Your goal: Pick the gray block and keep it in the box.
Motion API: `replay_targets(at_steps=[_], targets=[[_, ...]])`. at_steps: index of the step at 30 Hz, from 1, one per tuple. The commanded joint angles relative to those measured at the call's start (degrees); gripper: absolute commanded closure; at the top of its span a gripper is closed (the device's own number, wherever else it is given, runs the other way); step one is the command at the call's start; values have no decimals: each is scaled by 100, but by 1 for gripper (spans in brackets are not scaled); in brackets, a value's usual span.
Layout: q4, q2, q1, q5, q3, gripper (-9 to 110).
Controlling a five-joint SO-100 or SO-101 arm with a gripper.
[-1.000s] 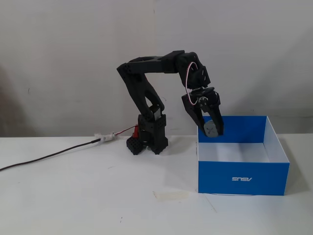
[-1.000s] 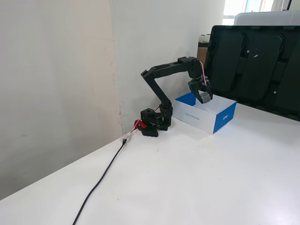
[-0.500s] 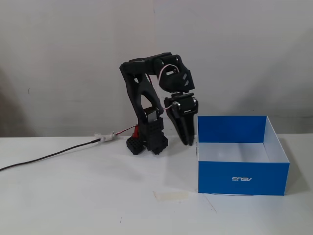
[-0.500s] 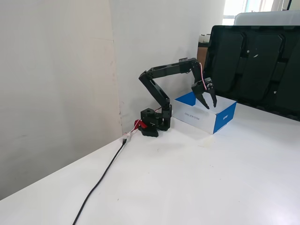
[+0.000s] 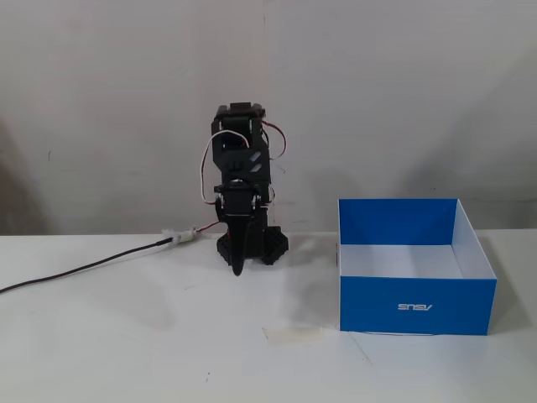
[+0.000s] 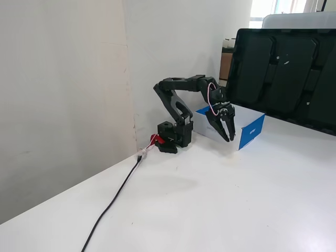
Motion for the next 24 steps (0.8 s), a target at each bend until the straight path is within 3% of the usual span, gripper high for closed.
replay_targets(at_steps=[1,11,15,24], targets=[[-352,677,299,-185,431,101],[-721,3806,1011,-1055,3059,101],[-352,5511,1072,-1354,3955,101],[185,6803,958,-1459,4737,101]])
